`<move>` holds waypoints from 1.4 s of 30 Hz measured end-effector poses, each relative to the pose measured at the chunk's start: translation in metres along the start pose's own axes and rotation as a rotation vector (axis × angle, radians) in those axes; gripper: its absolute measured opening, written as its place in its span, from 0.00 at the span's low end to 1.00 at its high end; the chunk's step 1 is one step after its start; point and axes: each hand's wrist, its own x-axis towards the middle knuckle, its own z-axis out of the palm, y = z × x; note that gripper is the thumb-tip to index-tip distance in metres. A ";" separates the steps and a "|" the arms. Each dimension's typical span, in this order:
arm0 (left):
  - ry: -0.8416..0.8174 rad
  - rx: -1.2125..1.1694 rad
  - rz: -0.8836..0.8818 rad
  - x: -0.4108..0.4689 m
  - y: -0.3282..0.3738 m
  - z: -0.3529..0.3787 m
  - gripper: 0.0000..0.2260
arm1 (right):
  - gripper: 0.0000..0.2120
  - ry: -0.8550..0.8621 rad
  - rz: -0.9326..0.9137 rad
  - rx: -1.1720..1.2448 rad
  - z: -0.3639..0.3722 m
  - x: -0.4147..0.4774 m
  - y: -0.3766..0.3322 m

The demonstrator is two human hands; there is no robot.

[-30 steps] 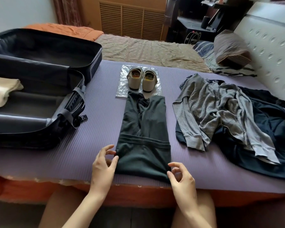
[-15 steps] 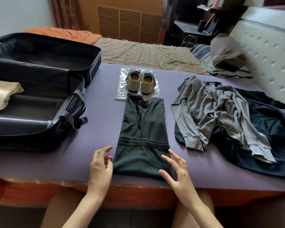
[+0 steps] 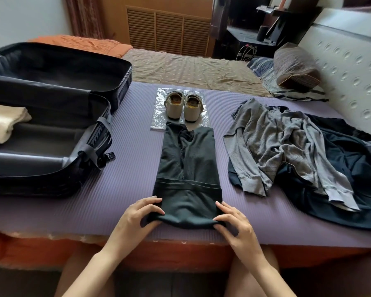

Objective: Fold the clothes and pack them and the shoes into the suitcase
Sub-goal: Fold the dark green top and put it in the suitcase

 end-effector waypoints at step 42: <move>0.225 -0.143 -0.489 0.057 0.022 0.011 0.28 | 0.29 0.350 0.395 -0.062 0.011 0.053 -0.033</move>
